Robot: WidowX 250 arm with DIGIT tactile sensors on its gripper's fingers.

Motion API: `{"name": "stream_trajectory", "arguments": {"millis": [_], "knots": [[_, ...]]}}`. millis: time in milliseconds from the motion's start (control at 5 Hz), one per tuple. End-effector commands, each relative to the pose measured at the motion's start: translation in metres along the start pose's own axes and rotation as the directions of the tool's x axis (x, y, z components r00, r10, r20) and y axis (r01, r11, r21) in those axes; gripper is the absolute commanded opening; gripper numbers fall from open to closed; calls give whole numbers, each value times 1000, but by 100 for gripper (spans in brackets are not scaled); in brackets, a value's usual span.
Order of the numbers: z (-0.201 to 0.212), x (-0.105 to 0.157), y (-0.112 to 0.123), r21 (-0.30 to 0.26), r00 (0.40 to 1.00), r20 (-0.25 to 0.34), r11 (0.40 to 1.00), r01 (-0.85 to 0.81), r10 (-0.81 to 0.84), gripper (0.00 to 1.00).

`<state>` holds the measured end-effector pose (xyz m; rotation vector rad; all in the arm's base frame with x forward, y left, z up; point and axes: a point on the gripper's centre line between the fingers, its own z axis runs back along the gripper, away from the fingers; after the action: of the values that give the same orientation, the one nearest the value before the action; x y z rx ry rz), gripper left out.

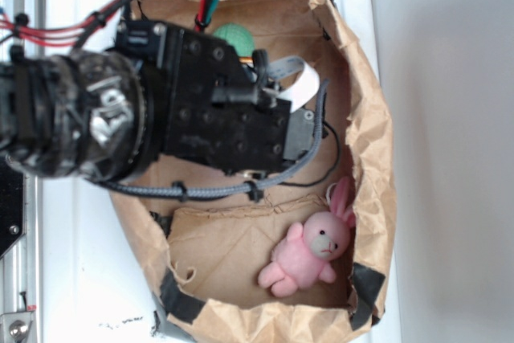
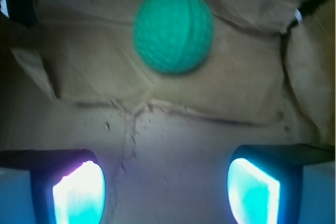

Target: Grab the green ball.

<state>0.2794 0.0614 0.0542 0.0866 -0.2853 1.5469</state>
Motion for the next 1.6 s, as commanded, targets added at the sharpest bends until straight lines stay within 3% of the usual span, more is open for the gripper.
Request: {"name": "stream_trajectory", "arguments": {"millis": [0,200,600,1000,1400], "knots": [[6,23,-12,-11,998,25,998,-63,63,100],[1,28,-13,-17,997,39,997,-72,73,100],[-15,38,-28,13,985,125,993,-119,117,100],[-23,45,-17,41,976,200,995,-94,84,100],[-18,46,-12,47,978,199,997,-68,57,100]]}}
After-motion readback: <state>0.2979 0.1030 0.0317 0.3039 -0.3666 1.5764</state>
